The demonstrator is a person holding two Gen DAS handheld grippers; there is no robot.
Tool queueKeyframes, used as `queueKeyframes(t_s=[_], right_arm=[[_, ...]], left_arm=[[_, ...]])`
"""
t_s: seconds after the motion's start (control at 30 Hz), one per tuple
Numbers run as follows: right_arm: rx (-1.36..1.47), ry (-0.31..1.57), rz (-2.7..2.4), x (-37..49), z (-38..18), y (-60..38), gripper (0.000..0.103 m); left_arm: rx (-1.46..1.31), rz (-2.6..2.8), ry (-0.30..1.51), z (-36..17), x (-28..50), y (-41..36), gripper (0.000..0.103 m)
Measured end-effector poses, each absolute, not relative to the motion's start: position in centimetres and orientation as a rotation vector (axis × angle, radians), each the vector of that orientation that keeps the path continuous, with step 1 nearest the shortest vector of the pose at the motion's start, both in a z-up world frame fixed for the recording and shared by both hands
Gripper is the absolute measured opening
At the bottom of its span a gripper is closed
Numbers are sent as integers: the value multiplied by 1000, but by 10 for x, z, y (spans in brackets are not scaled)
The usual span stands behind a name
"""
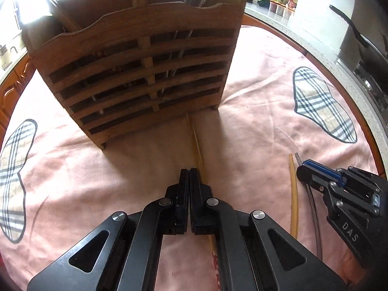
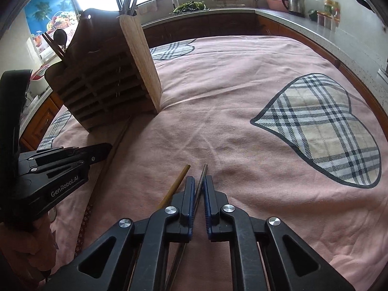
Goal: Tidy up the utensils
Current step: 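Close right tool on a steel chopstick while left tool grasps a red-patterned chopstick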
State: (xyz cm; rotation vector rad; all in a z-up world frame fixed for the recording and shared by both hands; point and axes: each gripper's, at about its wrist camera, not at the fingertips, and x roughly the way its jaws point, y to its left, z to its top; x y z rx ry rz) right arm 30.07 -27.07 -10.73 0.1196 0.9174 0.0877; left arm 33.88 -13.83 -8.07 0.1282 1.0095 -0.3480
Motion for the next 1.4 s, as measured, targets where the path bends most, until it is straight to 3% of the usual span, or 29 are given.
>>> queueKeyframes(t_s=[0.37, 0.43, 0.5, 0.6, 0.63, 1.2, 1.27, 1.33, 1.4], right_arm=[[184, 922, 112, 272, -106, -284, 5], [199, 921, 111, 273, -106, -286, 5], [212, 921, 113, 274, -106, -287, 5], [234, 921, 114, 276, -106, -290, 5], [241, 921, 113, 277, -106, -290, 5], [270, 901, 134, 270, -101, -292, 5], [276, 913, 146, 272, -103, -291, 5], [266, 918, 145, 273, -103, -289, 10], [256, 918, 141, 273, -102, -288, 10]], left_arm=[[37, -382, 1057, -75, 308, -106, 2], [24, -369, 1047, -70, 317, -111, 23], [42, -356, 1028, -66, 332, -120, 31], [69, -372, 1037, -67, 353, -140, 28], [91, -374, 1042, -70, 356, -146, 6], [137, -470, 1062, -71, 299, -126, 6], [143, -456, 1053, -69, 306, -138, 11], [146, -454, 1040, -65, 311, -141, 28], [158, -439, 1041, -64, 316, -140, 32]])
